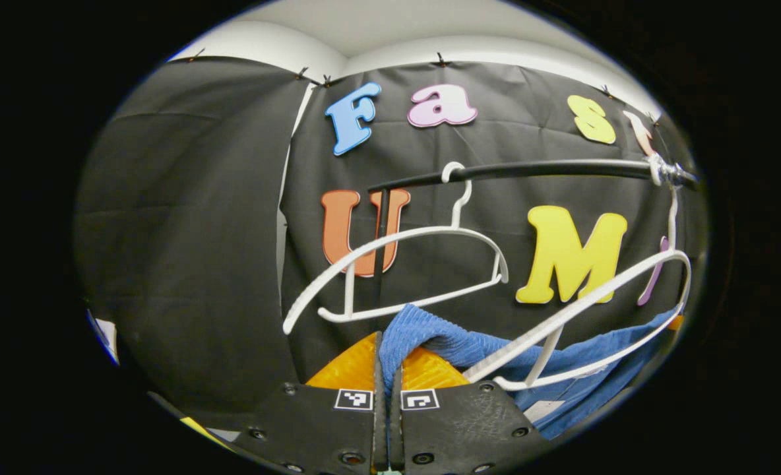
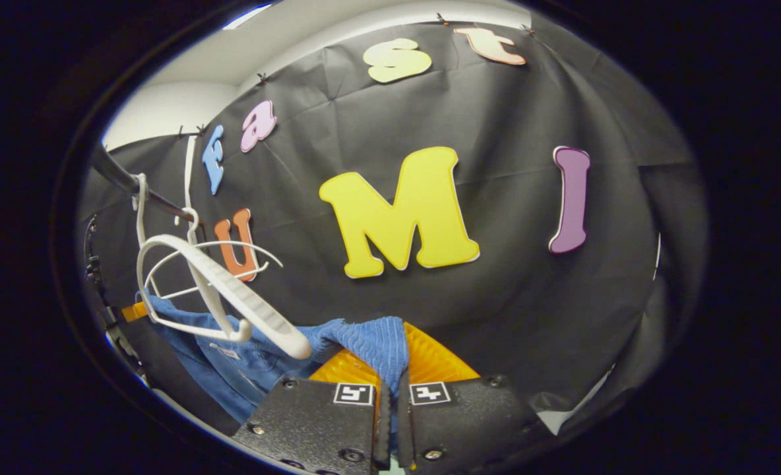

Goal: Grasp the clothes on the hanger with both hands and then place them into the laundry hamper below.

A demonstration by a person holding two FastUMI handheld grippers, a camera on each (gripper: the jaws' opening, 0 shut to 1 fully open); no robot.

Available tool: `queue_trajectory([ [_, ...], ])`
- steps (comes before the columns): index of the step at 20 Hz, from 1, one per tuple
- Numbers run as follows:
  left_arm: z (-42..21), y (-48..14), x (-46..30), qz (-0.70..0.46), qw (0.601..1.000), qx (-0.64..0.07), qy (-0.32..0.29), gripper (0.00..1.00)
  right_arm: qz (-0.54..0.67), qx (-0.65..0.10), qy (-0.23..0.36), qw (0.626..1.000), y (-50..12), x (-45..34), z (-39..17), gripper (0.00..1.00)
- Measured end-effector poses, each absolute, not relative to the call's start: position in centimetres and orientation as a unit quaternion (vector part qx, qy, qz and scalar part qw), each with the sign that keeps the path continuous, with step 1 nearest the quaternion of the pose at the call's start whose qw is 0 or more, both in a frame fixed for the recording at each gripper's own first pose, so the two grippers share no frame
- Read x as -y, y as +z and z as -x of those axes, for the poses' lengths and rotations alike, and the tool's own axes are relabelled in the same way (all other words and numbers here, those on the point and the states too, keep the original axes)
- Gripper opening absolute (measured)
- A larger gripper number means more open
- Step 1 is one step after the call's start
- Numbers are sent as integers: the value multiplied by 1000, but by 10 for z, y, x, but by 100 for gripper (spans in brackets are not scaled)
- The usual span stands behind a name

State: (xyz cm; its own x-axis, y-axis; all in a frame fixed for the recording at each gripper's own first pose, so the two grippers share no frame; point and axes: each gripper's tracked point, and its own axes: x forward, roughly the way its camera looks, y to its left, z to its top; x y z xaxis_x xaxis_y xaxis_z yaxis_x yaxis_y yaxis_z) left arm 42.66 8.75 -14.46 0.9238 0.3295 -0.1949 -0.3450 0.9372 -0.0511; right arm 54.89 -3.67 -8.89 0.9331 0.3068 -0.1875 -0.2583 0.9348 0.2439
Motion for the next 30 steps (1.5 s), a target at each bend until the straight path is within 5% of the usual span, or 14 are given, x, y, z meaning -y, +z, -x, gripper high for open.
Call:
queue_trajectory([
  [11,-377,-223,-85,14,972,-175,154,1,-81,-170,148,971,-157,-1,-494,7],
  [30,-318,-211,68,-1,985,-167,-51,2,-37,-174,224,958,-153,-141,-354,7],
])
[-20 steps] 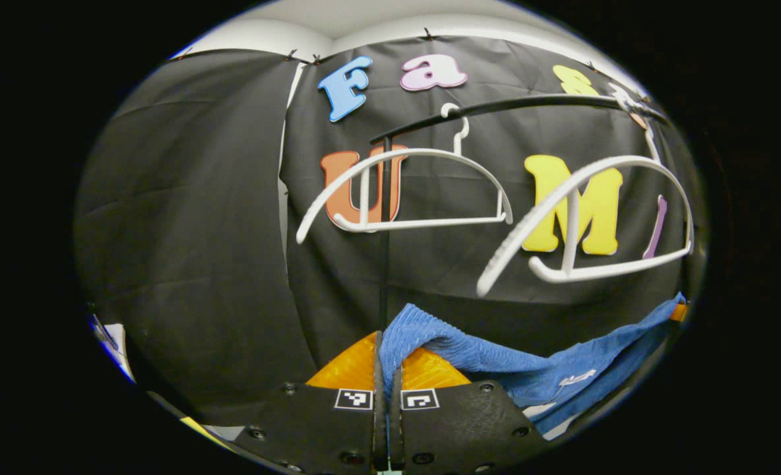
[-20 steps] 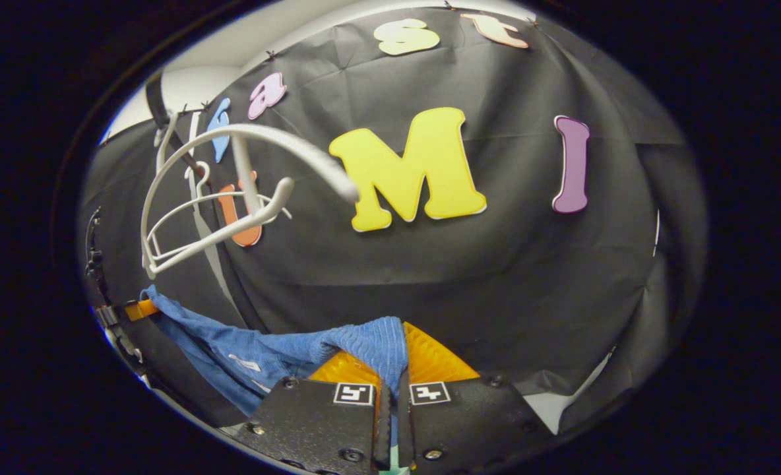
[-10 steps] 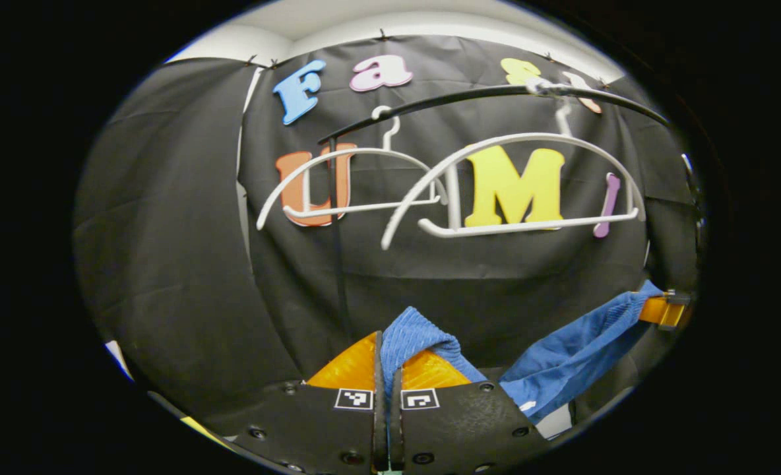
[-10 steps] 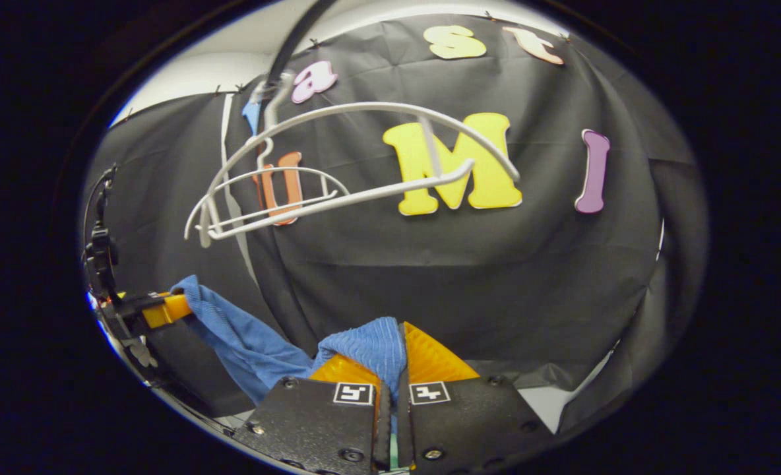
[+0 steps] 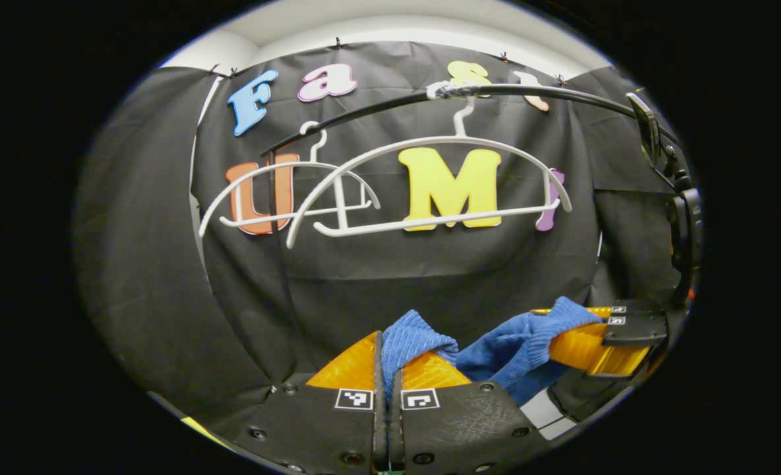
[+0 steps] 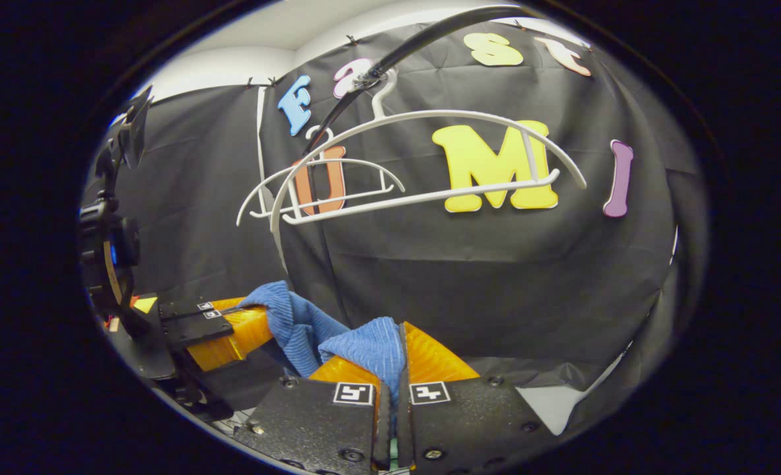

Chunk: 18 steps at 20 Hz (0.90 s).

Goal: Grasp the clothes on the hanger with both hands and then place them into the laundry hamper below.

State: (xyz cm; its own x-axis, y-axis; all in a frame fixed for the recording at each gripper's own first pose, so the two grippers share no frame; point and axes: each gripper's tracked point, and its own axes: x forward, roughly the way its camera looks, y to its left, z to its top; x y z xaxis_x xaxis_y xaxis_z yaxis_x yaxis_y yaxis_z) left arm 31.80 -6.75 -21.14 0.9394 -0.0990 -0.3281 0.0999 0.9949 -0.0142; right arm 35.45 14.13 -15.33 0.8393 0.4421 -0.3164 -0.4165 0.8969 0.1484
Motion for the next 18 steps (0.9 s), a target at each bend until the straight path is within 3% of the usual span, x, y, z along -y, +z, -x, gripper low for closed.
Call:
queue_trajectory([
  [7,-296,-281,91,47,972,-219,-73,2,-32,-227,227,947,-228,-133,-336,7],
  [18,-260,-441,83,93,930,-353,-39,2,8,-364,233,902,-380,-140,-322,7],
])
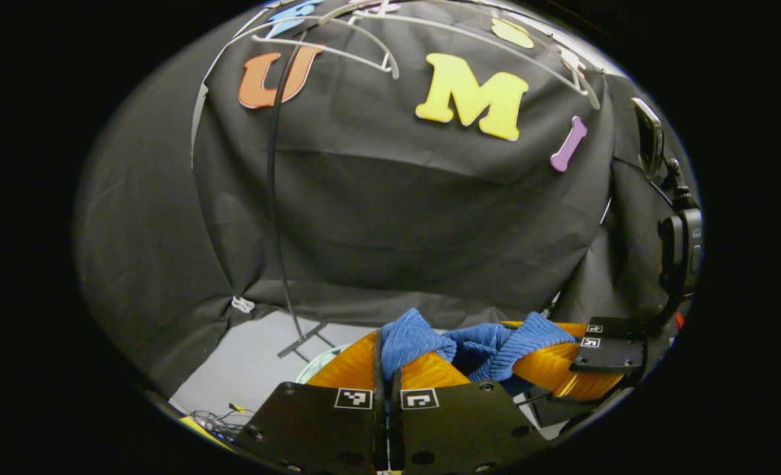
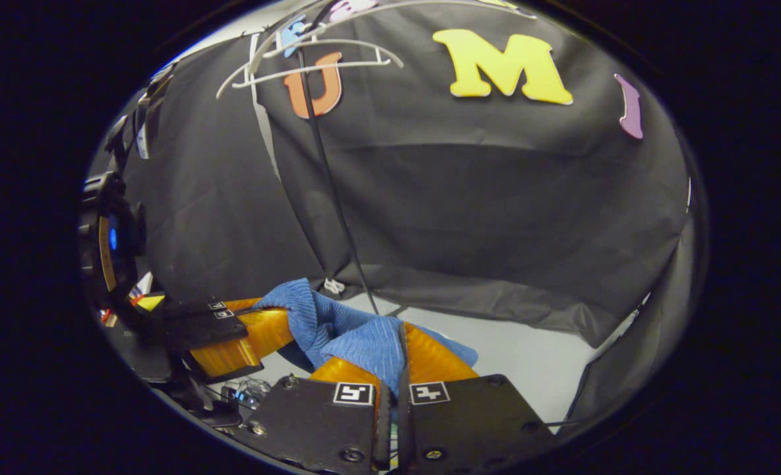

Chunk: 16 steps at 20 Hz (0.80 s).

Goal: Grasp the clothes on the hanger with both hands and then place them into the laundry hamper below.

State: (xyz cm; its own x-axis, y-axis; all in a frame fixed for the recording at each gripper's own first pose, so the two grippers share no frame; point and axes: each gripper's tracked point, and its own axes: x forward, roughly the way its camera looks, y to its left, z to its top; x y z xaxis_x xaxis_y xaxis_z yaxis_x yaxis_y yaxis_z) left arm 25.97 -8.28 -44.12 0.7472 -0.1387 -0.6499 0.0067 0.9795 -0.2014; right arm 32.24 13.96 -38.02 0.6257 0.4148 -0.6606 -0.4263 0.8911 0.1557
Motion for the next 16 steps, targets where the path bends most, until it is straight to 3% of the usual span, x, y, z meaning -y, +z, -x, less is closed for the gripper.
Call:
queue_trajectory([
  [3,-243,-475,80,93,913,-396,-31,2,22,-401,235,885,-416,-141,-314,8],
  [4,-236,-484,82,95,907,-409,-29,7,24,-411,234,881,-425,-138,-310,8],
  [6,-222,-503,84,107,893,-437,-27,2,31,-433,228,872,-447,-133,-301,8],
  [11,-211,-518,87,85,880,-467,-17,3,36,-456,201,866,-458,-124,-299,12],
  [13,-214,-511,90,94,884,-458,-20,11,34,-444,197,873,-447,-124,-302,48],
  [14,-215,-509,92,95,887,-452,-22,40,39,-436,193,878,-444,-117,-302,66],
  [16,-213,-500,78,68,891,-449,-4,100,46,-428,178,885,-434,-104,-300,72],
])
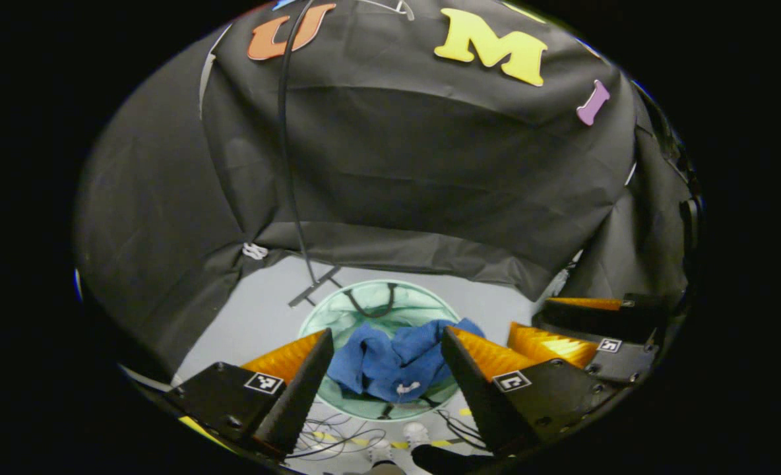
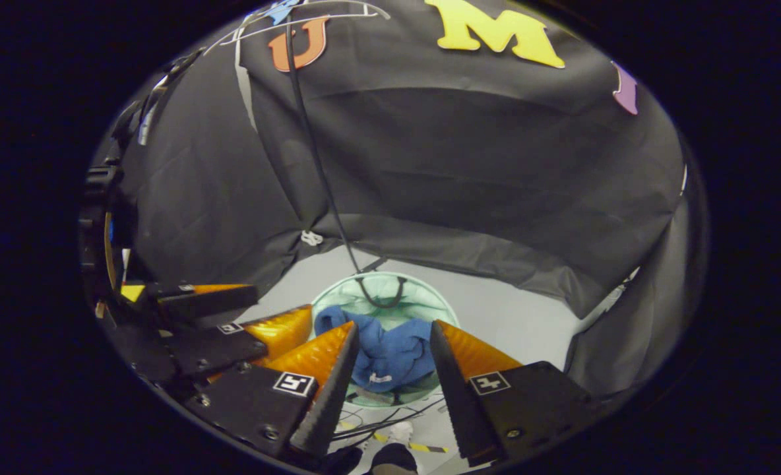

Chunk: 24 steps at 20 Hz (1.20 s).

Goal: Grasp the clothes on the hanger with both hands and then place them into the laundry hamper below.

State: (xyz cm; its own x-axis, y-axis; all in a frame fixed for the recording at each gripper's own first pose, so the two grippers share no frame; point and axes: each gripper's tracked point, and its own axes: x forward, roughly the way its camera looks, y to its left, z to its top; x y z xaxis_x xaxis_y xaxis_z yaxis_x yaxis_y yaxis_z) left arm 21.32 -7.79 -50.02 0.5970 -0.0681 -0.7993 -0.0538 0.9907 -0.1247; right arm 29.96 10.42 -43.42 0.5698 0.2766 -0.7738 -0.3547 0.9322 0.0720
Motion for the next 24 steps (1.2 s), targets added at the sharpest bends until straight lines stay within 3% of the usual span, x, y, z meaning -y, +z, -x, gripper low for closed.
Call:
queue_trajectory([
  [2,-212,-504,75,64,891,-449,-4,97,39,-435,175,882,-443,-105,-297,78],
  [8,-180,-500,73,64,885,-462,-8,97,40,-438,163,883,-441,-95,-267,80],
  [12,-164,-461,60,34,905,-425,-6,97,41,-400,144,904,-408,-83,-252,79],
  [20,-152,-298,73,41,963,-265,-21,100,51,-233,121,963,-225,-48,-191,79],
  [21,-146,-274,76,41,969,-244,-23,97,52,-208,119,969,-200,-37,-182,81],
  [23,-127,-230,77,29,978,-205,-24,97,39,-158,114,980,-160,-19,-161,96],
  [24,-113,-204,78,17,982,-188,-16,96,29,-135,114,984,-135,-14,-147,100],
])
